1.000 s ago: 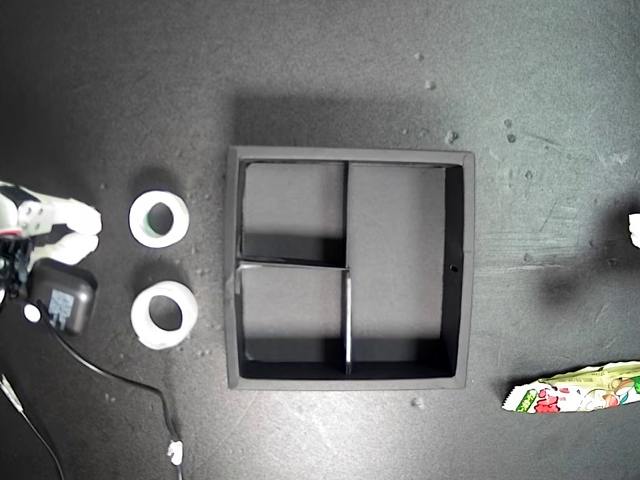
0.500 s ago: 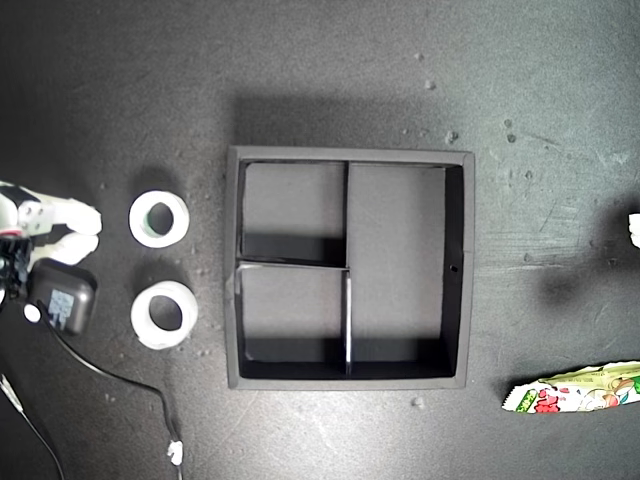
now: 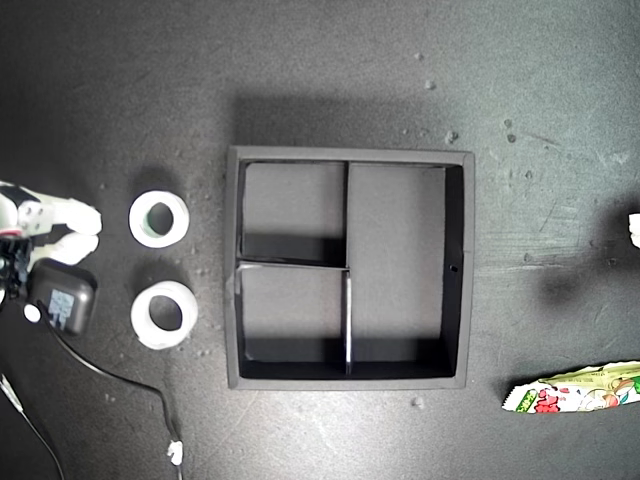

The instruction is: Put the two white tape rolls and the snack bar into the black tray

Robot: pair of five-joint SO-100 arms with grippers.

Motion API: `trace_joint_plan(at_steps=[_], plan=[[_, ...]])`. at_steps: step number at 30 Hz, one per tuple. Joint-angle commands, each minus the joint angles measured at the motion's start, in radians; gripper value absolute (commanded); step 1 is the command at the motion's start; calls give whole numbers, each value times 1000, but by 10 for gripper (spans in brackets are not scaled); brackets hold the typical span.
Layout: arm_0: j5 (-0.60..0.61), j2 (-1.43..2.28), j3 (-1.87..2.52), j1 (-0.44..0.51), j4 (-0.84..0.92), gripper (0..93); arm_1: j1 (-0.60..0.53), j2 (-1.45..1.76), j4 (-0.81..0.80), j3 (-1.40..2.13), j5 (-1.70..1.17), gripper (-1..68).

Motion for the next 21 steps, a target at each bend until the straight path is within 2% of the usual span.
trace_joint_plan(at_steps=[1, 5, 8, 12, 14, 16, 18, 21], plan=[[-75, 49, 57, -3, 35, 2, 8, -3, 6, 12, 100, 2], [-109, 49, 57, -12, 35, 2, 52, -3, -28, 12, 98, -1], [-153, 49, 57, -12, 18, 3, 83, -3, -166, 12, 118, -2], [-218, 49, 57, -20, -41, 1, 120, -3, -176, 12, 652, -3], [-282, 49, 57, -12, -51, 0, 115, -3, -183, 12, 807, -3], [-379, 49, 57, 20, -51, 0, 109, -3, -207, 12, 816, -4], [-549, 49, 57, 87, -49, 0, 92, -3, -235, 12, 799, -4], [-485, 48, 57, 66, -72, 0, 84, -3, -354, 12, 624, -4]])
